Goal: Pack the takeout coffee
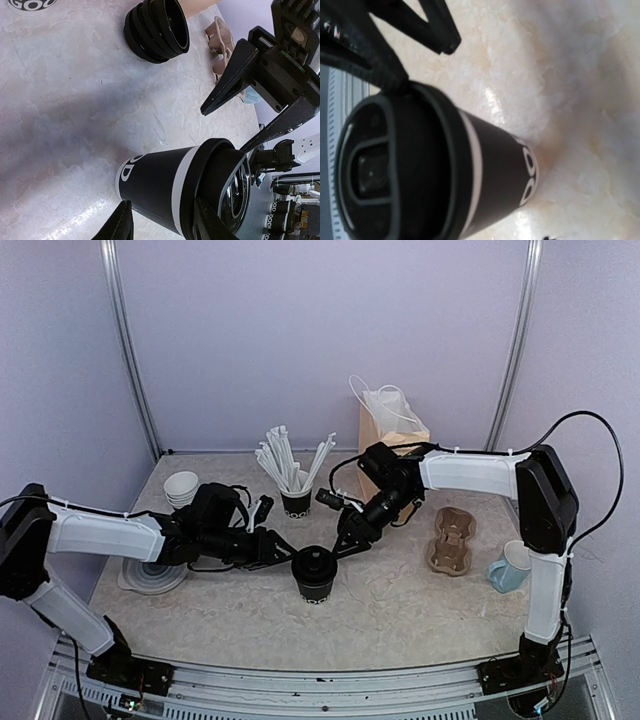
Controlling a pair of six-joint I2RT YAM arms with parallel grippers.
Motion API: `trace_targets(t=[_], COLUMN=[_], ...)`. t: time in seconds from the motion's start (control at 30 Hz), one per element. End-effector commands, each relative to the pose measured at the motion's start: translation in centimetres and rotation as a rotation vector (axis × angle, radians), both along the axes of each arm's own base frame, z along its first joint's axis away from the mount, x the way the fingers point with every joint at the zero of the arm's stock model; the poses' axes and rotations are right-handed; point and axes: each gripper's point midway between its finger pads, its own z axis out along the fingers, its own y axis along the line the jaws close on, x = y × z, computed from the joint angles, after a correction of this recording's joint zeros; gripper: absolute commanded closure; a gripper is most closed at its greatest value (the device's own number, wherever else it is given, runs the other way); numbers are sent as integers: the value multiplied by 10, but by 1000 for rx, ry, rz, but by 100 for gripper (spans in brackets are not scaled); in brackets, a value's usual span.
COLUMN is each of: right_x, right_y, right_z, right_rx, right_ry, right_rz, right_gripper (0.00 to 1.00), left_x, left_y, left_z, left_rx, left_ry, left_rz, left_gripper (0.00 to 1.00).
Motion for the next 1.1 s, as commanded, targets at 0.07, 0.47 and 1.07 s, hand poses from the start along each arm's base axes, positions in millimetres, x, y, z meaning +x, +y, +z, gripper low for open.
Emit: trace_targets(t=[0.07, 0.47, 1.07], right_x=[-1, 4, -10], right_y=[7, -10, -4], right_z=[-16, -58, -4], right_rx=[-42, -207, -69], right_ry=[35, -2, -73], right_rz=[-6, -69, -14], right_gripper=[48, 51, 48], left_x=[-14, -27, 14], left_y=[4, 21, 1], left_z=[-35, -68, 49], left_rx=[99, 276, 85], left_ry=[62, 80, -209], left_rz=[-16, -2, 101], left_gripper=[61, 65, 45])
